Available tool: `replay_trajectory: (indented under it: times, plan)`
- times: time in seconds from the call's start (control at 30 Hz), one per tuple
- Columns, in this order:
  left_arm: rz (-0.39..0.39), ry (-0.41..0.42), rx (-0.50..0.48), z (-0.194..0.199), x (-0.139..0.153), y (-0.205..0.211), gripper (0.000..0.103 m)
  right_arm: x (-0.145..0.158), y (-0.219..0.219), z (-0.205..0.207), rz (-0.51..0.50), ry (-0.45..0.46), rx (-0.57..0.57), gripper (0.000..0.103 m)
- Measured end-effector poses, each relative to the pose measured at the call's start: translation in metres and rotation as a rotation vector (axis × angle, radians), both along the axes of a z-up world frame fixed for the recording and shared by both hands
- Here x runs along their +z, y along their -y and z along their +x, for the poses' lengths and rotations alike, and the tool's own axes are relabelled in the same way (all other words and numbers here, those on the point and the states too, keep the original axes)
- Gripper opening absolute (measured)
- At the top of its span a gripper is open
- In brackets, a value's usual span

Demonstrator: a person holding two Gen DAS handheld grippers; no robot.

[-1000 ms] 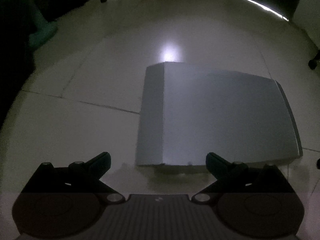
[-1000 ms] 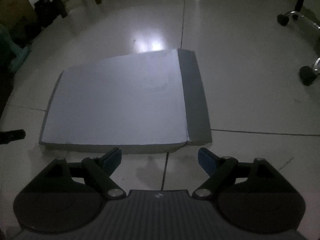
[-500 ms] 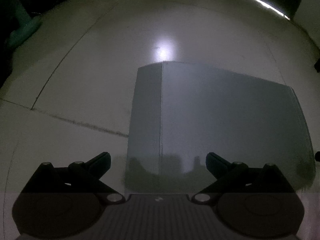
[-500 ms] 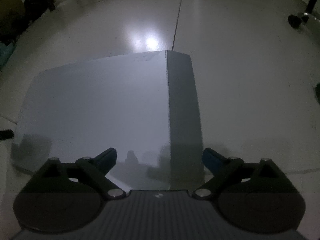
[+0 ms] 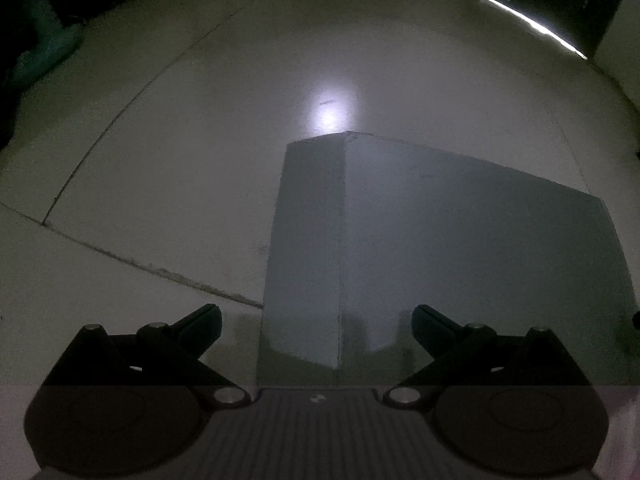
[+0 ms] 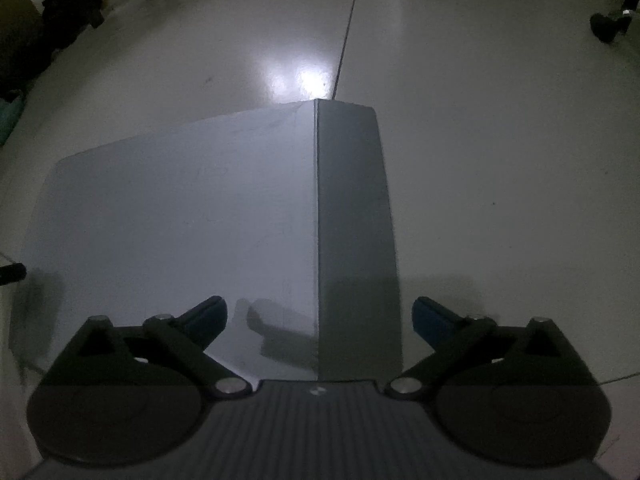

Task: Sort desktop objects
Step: 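Lower both tools onto the edge of the grey foam board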

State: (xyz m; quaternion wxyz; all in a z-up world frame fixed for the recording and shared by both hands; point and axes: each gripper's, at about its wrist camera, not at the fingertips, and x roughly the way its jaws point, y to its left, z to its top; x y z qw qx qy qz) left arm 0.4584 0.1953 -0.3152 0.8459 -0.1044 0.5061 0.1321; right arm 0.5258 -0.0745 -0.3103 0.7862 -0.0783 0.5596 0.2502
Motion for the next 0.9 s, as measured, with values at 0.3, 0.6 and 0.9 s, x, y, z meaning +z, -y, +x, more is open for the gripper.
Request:
replay_trajectory:
  times: [0.3,0.6,0.9]
  plan:
    - [-0.063,0.049,0.095,-0.009,-0.010,-0.009,0.103,-0.013,0.002,0.009,0.070,-0.002,0.023,0.103]
    - [-0.121,0.042,0.040,-0.011,-0.008,0.008,0.103,-0.009,-0.004,0.009,0.122,-0.025,0.001,0.103]
    - [-0.265,0.035,-0.009,-0.035,0.004,0.024,0.103,0.005,-0.010,-0.023,0.191,-0.064,0.018,0.103]
